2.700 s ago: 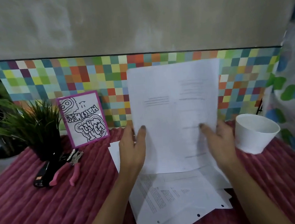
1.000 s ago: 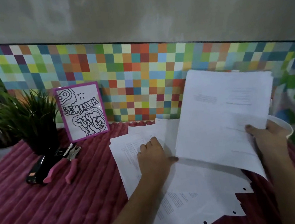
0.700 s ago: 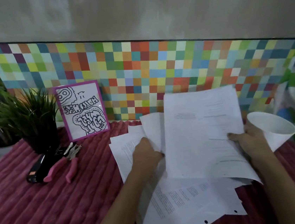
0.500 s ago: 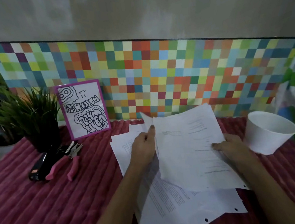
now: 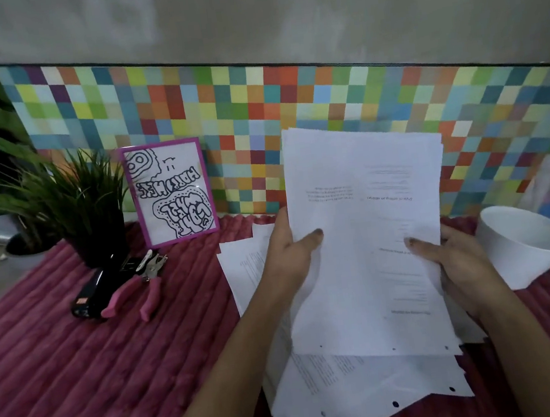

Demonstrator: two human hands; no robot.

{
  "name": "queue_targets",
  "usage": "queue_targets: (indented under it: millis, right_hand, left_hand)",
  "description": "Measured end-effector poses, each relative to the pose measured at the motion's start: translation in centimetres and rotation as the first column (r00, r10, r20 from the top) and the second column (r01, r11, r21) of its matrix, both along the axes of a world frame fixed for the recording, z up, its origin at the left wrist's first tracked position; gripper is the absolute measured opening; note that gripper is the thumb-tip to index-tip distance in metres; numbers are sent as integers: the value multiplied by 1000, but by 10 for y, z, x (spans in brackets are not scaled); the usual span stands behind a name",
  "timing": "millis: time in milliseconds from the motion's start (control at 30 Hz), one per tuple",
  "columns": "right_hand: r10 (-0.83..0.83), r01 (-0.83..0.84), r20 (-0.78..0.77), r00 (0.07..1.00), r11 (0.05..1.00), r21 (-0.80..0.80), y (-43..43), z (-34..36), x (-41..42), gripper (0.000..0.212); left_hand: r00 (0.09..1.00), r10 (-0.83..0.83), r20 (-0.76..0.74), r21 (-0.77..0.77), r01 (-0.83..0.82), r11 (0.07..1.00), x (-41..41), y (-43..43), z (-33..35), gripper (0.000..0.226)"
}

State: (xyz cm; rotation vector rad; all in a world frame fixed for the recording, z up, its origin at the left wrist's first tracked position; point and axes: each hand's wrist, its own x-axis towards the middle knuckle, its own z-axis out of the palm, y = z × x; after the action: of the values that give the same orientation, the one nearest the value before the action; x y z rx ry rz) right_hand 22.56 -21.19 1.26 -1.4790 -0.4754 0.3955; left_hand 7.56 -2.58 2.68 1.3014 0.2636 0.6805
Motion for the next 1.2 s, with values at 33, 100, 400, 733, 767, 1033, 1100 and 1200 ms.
queue_targets:
  millis: [33, 100, 400, 733, 767, 1033, 1100, 1200]
  right_hand:
    - [-13, 13, 16, 1000, 1000, -8, 0, -1, 1, 37]
    - [-54, 57, 56, 997, 997, -48, -3, -4, 4, 37]
    - [-13, 12, -6, 1000, 980, -199, -17, -9, 17, 38]
    - [50, -54, -24, 998, 971, -231, 9, -20, -4, 25]
    - [34, -37, -22, 999, 977, -209, 11, -20, -6, 25]
    - [112, -115, -166, 980, 993, -11, 21, -18, -20, 27]
    - [137, -137, -158, 978, 991, 9, 27, -18, -28, 26]
    - [72, -69, -95, 993, 997, 35, 36, -17, -39, 28]
  left_hand:
    - [996, 42, -77, 132, -31, 991, -4, 4, 2, 40]
    - [904, 297, -308, 528, -98, 844, -12, 18, -4, 35]
    - [399, 704, -587, 792, 105, 601, -39, 60, -19, 58]
    - [578, 808, -113, 848, -368, 381, -32, 55, -20, 19]
    - [650, 759, -38, 786, -449, 425, -29, 55, -22, 14]
    - [901, 421, 107, 32, -426, 904, -17, 57, -20, 18]
    - [904, 418, 89, -26, -418, 908, -16, 55, -19, 23]
    - [903, 424, 67, 24, -427, 904, -16, 51, -19, 18]
